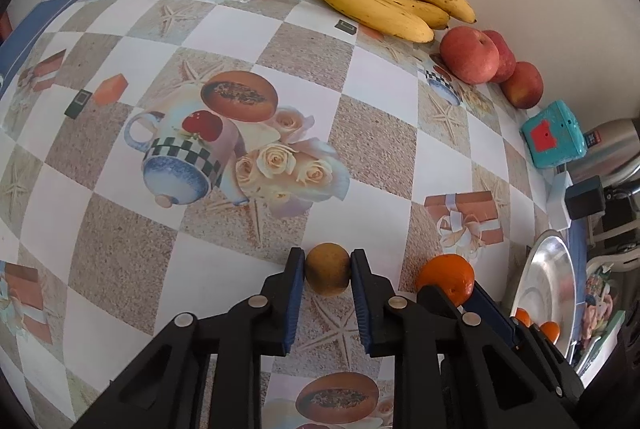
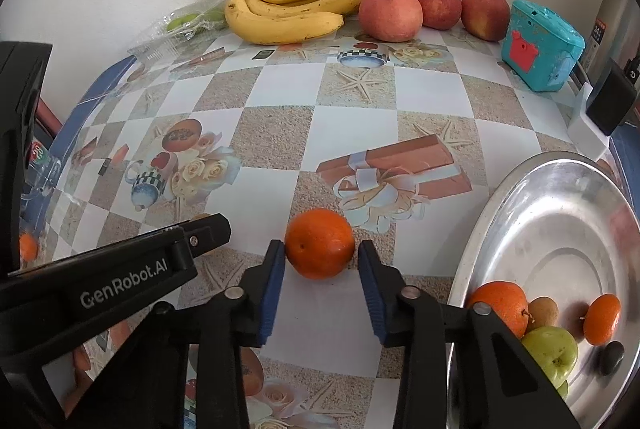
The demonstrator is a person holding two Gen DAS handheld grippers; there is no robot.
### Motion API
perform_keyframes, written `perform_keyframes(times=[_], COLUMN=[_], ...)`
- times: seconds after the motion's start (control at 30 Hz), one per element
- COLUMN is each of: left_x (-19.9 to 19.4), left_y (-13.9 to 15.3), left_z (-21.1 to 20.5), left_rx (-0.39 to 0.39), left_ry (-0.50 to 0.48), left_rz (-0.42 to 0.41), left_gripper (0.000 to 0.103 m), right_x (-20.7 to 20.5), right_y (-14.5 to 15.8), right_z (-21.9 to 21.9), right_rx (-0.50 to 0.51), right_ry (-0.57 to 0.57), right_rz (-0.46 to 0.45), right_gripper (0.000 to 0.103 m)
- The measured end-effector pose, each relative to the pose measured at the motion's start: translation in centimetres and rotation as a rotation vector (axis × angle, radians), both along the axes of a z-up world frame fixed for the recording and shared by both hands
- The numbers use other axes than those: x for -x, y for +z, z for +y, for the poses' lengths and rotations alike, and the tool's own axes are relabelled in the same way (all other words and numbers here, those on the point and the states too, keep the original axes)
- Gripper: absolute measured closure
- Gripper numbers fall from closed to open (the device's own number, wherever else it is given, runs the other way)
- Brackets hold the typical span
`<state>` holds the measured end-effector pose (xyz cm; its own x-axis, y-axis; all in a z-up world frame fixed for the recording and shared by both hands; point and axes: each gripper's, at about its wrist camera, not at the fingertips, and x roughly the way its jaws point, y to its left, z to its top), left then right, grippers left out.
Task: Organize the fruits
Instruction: 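Close the right gripper on the orange while the left gripper closes on the kiwi, then lift and carry the orange and kiwi over the steel bowl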
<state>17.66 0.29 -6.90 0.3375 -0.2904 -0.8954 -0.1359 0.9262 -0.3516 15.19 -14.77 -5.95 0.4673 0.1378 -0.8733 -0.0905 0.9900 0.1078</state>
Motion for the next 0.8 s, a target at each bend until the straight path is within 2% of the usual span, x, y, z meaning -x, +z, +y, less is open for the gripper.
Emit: perform_keyframes(times=[0.57, 0.8], left_x=[0.0, 0.0], left_y=[0.1, 2.7], left_z=[0.9, 1.2], left_rx=[0.030, 0.051], left_ry=[0.034, 0.036], left_rz=[0.015, -0.047], left_gripper=[0.078, 0.078], right_x=[0.1, 0.2], right_y=[0.5, 2.3], right_z=[-0.4, -0.7], right_rx=[-0.033, -0.054], right_ry=[-0.013, -0.027], right_rz=[-0.004, -0.047], right_gripper=[0.067, 0.067])
